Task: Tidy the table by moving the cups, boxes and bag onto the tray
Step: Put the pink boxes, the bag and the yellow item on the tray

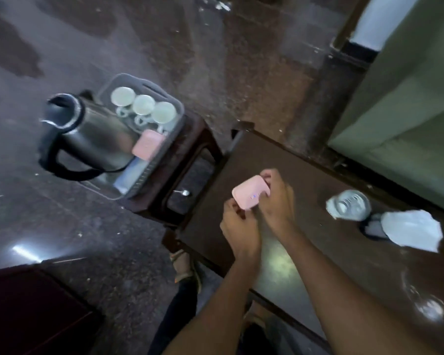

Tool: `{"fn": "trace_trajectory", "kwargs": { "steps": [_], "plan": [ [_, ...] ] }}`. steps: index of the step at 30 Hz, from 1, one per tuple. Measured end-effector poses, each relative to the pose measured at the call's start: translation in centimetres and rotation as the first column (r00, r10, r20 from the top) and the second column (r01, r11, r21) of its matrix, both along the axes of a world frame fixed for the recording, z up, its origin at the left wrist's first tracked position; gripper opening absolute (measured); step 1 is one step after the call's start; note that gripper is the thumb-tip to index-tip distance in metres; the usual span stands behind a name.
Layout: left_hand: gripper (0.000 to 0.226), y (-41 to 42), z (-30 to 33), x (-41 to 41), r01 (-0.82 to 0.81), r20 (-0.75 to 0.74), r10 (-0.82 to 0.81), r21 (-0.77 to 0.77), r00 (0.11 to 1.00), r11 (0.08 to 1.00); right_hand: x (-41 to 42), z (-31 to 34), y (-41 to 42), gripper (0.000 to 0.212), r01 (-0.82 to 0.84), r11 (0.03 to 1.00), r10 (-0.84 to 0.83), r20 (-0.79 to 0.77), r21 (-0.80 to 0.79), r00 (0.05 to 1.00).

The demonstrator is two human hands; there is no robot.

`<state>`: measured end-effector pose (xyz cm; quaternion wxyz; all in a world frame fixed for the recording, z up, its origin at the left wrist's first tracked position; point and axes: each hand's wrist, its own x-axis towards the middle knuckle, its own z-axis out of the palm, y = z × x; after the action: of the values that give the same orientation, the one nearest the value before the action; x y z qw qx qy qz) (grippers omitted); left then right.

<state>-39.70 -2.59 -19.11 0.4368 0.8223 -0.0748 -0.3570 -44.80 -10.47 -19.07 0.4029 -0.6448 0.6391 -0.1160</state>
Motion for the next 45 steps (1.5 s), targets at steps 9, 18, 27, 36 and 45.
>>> {"fn": "trace_trajectory", "kwargs": {
  "steps": [9,18,27,36,45],
  "plan": [
    [0.046,-1.9,4.7,22.6,-0.279,0.312,0.338,-0.219,0.888,0.935,25.2,4.9,-3.3,0.031,-0.350,0.874,0.411,0.128,-0.338,0.903],
    [0.018,2.8,0.4,31.1,-0.294,0.383,0.196,0.216,0.903,0.931,30.5,0.2,1.6,0.027,-0.653,0.735,0.652,-0.075,-0.183,0.755],
    [0.014,3.2,-1.4,32.9,-0.108,0.452,-0.144,0.487,0.880,0.867,30.7,-3.0,2.4,0.031,-0.784,0.586,0.728,-0.294,-0.204,0.620],
    [0.033,3.8,-0.3,31.2,-0.091,0.543,-0.254,0.530,0.801,0.843,25.4,-1.6,2.8,0.037,-0.655,0.676,0.647,-0.155,-0.337,0.747],
    [0.017,3.4,-1.6,7.6,0.393,0.488,-0.516,0.337,0.704,0.855,-2.1,-4.7,7.1,0.047,-0.357,0.916,0.319,-0.205,-0.184,0.925]
  ]
}}
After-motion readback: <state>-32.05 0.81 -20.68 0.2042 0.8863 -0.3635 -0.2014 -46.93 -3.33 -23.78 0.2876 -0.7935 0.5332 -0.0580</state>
